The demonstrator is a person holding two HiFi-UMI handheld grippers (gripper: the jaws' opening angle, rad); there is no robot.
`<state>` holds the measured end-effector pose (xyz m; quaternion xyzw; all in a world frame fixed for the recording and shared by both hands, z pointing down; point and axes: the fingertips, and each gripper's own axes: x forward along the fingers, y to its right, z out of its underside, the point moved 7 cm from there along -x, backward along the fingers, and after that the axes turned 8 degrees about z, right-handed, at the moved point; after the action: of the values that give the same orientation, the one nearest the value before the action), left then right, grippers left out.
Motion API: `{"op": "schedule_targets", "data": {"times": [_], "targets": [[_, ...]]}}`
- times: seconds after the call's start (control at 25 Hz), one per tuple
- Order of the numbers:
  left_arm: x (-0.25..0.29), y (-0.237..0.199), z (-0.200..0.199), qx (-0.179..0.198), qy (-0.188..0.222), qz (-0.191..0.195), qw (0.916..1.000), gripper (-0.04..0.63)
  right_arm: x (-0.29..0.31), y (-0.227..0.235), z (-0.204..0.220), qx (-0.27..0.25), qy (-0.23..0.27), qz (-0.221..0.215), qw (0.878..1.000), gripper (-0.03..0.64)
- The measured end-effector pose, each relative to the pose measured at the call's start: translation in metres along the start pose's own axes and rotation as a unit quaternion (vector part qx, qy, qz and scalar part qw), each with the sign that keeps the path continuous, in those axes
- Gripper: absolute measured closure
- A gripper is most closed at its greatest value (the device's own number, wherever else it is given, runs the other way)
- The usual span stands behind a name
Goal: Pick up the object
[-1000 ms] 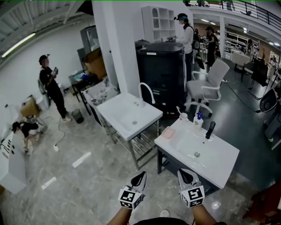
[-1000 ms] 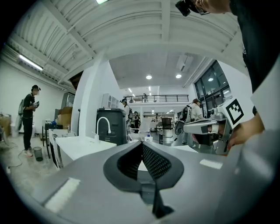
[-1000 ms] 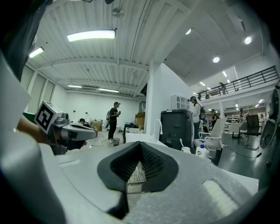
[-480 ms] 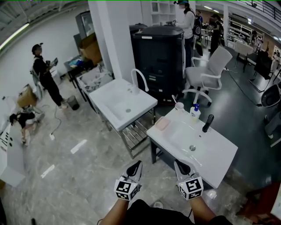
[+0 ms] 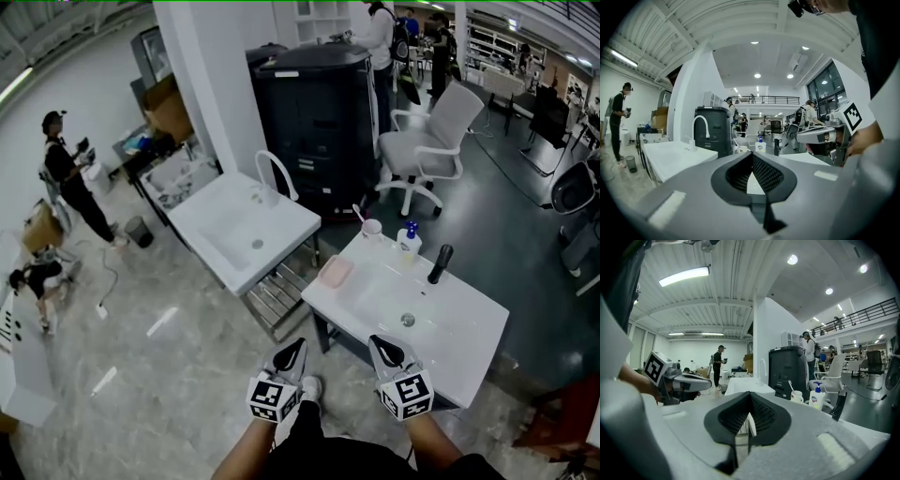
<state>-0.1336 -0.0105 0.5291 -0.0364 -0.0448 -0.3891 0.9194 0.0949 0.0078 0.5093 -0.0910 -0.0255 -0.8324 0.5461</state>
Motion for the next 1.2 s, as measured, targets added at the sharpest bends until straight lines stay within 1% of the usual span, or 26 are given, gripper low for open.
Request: {"op": "schedule_targets", "data": {"times": [0.08, 0.2, 0.28, 0.44, 0.56, 0.68, 0.84, 0.92, 1.08, 1.2], "targets": [[0.016, -0.024, -0.007, 0.010, -0.003, 0.000, 0.9999, 0.581, 0.019, 0.008, -0.002, 0.002, -0.002, 0.008, 1.000, 0.615], [0.043, -0.061, -0.016, 0.019, -0.025, -0.005, 0.9995, 0.582, 0.050, 0.020, -0.009, 0.003, -0.007, 0.023, 1.000, 0.615], [0.062, -0.078, -0.021, 0.027, -0.035, 0.009, 0.9990, 0.581, 0.071, 0.026, -0.014, 0.002, -0.008, 0.031, 0.999, 0.615], [0.101, -0.101, -0.027, 0.038, -0.040, 0.048, 0.9973, 0.581, 0.110, 0.042, -0.022, 0.008, -0.010, 0.047, 0.999, 0.615], [0.127, -0.125, -0.028, 0.031, -0.057, 0.053, 0.9965, 0.582, 0.138, 0.052, -0.032, 0.012, -0.010, 0.065, 0.998, 0.615], [0.146, -0.145, -0.026, 0.012, -0.077, 0.056, 0.9954, 0.581, 0.158, 0.059, -0.042, 0.018, -0.007, 0.084, 0.996, 0.615], [0.168, -0.168, -0.023, 0.011, -0.081, 0.073, 0.9940, 0.581, 0.180, 0.065, -0.044, 0.019, -0.014, 0.103, 0.994, 0.615], [0.176, -0.176, -0.020, 0.007, -0.093, 0.075, 0.9928, 0.581, 0.186, 0.067, -0.043, 0.022, -0.020, 0.116, 0.993, 0.615], [0.191, -0.189, -0.012, -0.005, -0.125, 0.068, 0.9899, 0.582, 0.190, 0.072, -0.041, 0.022, -0.026, 0.143, 0.989, 0.615], [0.206, -0.194, -0.008, -0.003, -0.130, 0.082, 0.9881, 0.581, 0.188, 0.080, -0.038, 0.014, -0.029, 0.171, 0.985, 0.615]]}}
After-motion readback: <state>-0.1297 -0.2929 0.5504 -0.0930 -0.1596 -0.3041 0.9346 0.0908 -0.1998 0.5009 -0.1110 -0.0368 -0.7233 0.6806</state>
